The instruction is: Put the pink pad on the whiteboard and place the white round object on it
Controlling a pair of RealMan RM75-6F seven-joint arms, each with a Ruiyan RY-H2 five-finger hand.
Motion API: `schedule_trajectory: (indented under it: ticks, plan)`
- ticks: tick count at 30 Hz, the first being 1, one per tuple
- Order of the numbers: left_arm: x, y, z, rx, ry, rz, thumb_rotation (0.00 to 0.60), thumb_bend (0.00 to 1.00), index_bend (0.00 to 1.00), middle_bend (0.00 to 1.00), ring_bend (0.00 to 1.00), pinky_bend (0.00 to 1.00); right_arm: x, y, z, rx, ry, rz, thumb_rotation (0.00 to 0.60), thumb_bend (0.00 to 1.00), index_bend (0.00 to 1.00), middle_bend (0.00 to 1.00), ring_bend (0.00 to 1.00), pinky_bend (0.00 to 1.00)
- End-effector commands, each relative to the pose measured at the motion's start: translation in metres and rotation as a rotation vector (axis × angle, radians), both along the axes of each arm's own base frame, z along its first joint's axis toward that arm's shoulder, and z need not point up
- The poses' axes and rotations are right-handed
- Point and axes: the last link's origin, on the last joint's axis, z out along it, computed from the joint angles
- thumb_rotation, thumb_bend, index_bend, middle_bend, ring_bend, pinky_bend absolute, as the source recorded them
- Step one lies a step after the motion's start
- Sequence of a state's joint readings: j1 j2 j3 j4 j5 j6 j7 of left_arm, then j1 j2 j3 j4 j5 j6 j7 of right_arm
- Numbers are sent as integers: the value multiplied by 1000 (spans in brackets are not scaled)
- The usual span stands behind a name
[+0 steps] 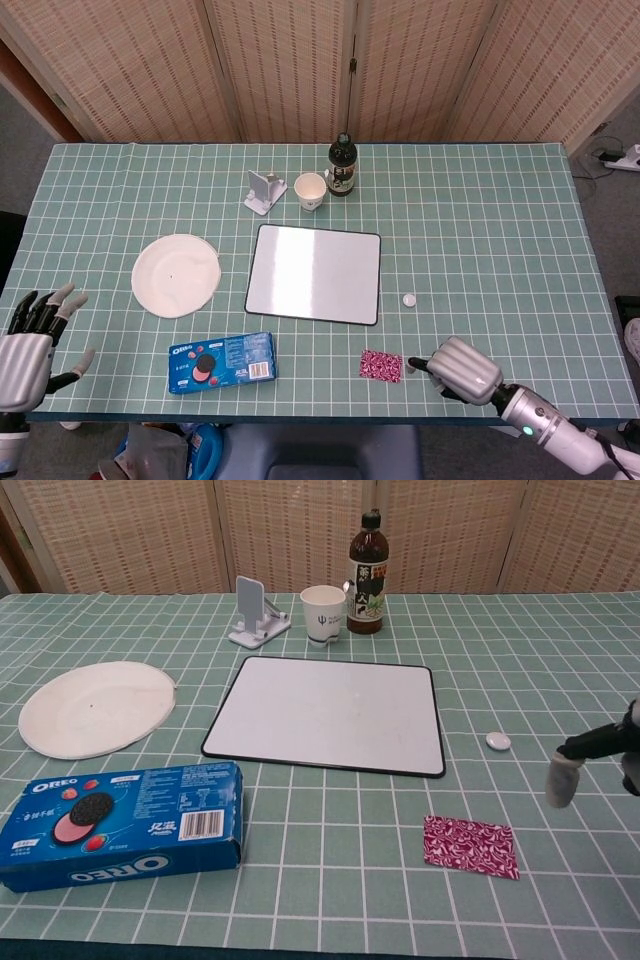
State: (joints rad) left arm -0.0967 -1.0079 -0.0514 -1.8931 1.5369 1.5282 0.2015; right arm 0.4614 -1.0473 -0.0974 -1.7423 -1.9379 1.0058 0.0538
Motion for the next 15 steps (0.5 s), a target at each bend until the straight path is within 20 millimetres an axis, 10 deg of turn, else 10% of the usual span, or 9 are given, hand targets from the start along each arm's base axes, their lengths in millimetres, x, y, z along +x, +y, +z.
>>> schedule_trajectory:
  ticks: [1, 15]
  plan:
    - [-1, 0, 0, 0, 1, 3, 600, 293, 164, 96, 116, 33, 7, 4, -15, 42, 6, 24, 600, 1000, 361, 976, 1000, 1000]
    - [-6, -3, 0, -1, 7, 22, 600, 293, 164, 96, 116, 33, 1, -4, -52, 119, 67, 12, 600, 1000, 361, 974, 1000, 1000]
